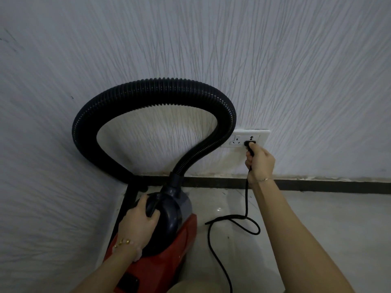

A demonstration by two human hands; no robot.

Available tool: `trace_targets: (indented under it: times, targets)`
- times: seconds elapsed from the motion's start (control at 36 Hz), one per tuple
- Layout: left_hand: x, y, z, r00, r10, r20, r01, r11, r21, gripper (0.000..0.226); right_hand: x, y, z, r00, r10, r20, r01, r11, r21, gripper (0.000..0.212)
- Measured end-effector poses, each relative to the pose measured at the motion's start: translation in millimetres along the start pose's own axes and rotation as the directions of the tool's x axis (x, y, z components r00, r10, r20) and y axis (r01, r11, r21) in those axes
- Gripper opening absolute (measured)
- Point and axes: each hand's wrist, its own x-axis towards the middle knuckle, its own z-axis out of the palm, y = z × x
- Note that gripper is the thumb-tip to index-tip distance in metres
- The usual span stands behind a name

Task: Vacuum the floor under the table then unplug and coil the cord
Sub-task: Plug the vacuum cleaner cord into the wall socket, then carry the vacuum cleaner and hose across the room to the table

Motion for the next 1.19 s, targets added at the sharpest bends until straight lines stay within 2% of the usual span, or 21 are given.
trace_targets:
  times: [0.19,0.42,0.56,0.61,0.64,0.69,0.78,0.86,0.94,1.03,1.06,1.08,1.14,1.19]
  targets:
    - [1,1,1,1.000,0.004,-0.004,-0.004,1.000,0.021,0.020,2,0,-2,0.999,0.032,-0.004,-0.032,0.999,-0.006,0.015]
    - [5,4,2,1.000,0.019,-0.001,-0.019,0.998,0.059,0.026,-2,-12,-8,0.991,0.119,0.067,-0.114,0.991,-0.076,0.011]
    - [6,4,2,1.000,0.015,0.019,-0.016,0.998,0.061,0.024,-7,-20,-17,0.970,0.180,0.164,-0.144,0.966,-0.213,0.023]
    - [7,3,2,1.000,0.013,0.026,-0.014,0.998,0.055,0.027,-13,-19,-20,0.970,0.156,0.186,-0.075,0.922,-0.380,0.037]
    - [7,2,2,0.999,0.012,0.030,-0.013,0.999,0.052,0.028,-17,-19,-20,0.978,0.093,0.185,0.013,0.864,-0.503,0.046]
    - [6,3,1,0.999,0.011,0.035,-0.013,0.998,0.058,0.030,-33,-27,-17,0.966,-0.123,0.229,0.248,0.698,-0.672,0.060]
    - [3,6,-1,0.999,0.019,0.033,-0.021,0.997,0.077,0.031,-69,-55,0,0.820,-0.371,0.436,0.572,0.540,-0.617,0.070]
    - [-4,9,-4,0.999,0.017,0.034,-0.021,0.995,0.095,0.031,-109,-90,28,0.583,-0.482,0.654,0.812,0.347,-0.469,0.074]
    - [-11,7,-5,0.999,-0.005,0.053,0.000,0.996,0.089,0.029,-149,-118,68,0.354,-0.447,0.822,0.935,0.170,-0.310,0.077]
    - [-20,5,-6,0.996,-0.008,0.093,0.003,0.999,0.053,0.026,-183,-131,116,0.135,-0.308,0.942,0.987,-0.039,-0.155,0.079]
    - [-22,4,-6,0.994,-0.008,0.105,0.005,0.999,0.032,0.025,-192,-131,132,0.095,-0.225,0.970,0.988,-0.100,-0.120,0.079]
    - [-26,3,-6,0.993,-0.012,0.118,0.011,1.000,0.010,0.024,-199,-128,148,0.089,-0.121,0.989,0.983,-0.146,-0.107,0.078]
    - [-33,0,-6,0.989,-0.019,0.143,0.027,0.998,-0.049,0.024,-205,-116,171,0.150,0.083,0.985,0.962,-0.243,-0.126,0.074]
    - [-39,-4,-7,0.984,-0.028,0.174,0.050,0.991,-0.127,0.025,-203,-102,185,0.174,0.148,0.974,0.909,-0.404,-0.101,0.067]
